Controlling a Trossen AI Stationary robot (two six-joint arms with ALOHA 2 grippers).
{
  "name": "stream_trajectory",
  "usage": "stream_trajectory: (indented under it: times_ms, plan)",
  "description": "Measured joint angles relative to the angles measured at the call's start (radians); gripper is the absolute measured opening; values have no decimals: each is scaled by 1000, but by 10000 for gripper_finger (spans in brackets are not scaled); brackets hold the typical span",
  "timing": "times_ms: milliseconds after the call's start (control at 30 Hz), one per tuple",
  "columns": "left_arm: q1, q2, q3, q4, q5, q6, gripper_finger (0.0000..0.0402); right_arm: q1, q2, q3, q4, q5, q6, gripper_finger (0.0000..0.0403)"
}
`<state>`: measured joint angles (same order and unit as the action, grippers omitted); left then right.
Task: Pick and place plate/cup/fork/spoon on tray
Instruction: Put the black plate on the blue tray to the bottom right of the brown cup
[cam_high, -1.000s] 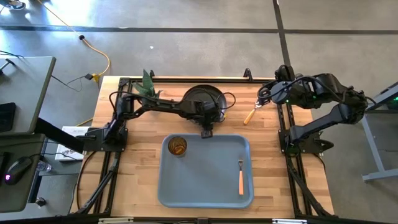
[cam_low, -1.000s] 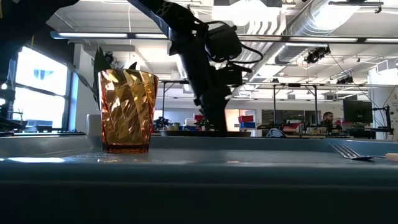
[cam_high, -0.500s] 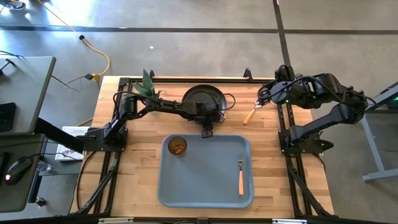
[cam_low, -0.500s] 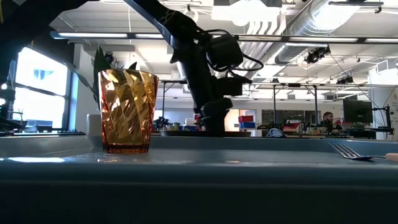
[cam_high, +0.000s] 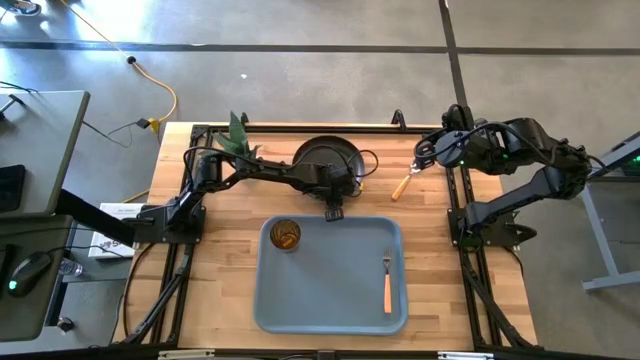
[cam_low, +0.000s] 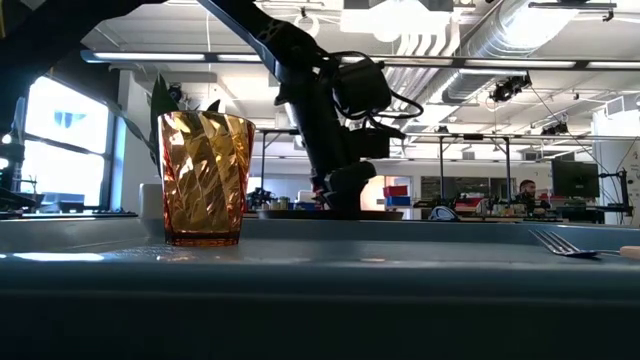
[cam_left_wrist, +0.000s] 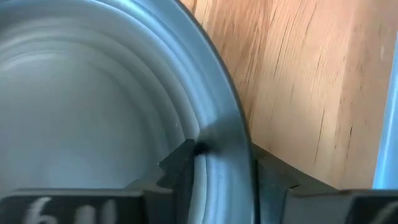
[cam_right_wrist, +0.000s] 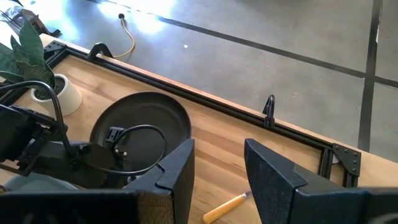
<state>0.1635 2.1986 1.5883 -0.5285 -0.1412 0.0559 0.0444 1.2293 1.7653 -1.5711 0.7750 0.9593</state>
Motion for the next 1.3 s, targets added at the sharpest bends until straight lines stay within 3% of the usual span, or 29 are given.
stream_trajectory:
  times_ms: [367,667,1300]
  plan:
    - [0,-3,2,6,-24,5,11,0,0,0,0,0,0,131]
    - [-1,-6,9,-20,-15,4,7,0,0,0,0,0,0,131]
    - [-54,-5,164,-187,-19,24,3,0,0,0,0,0,-26,131]
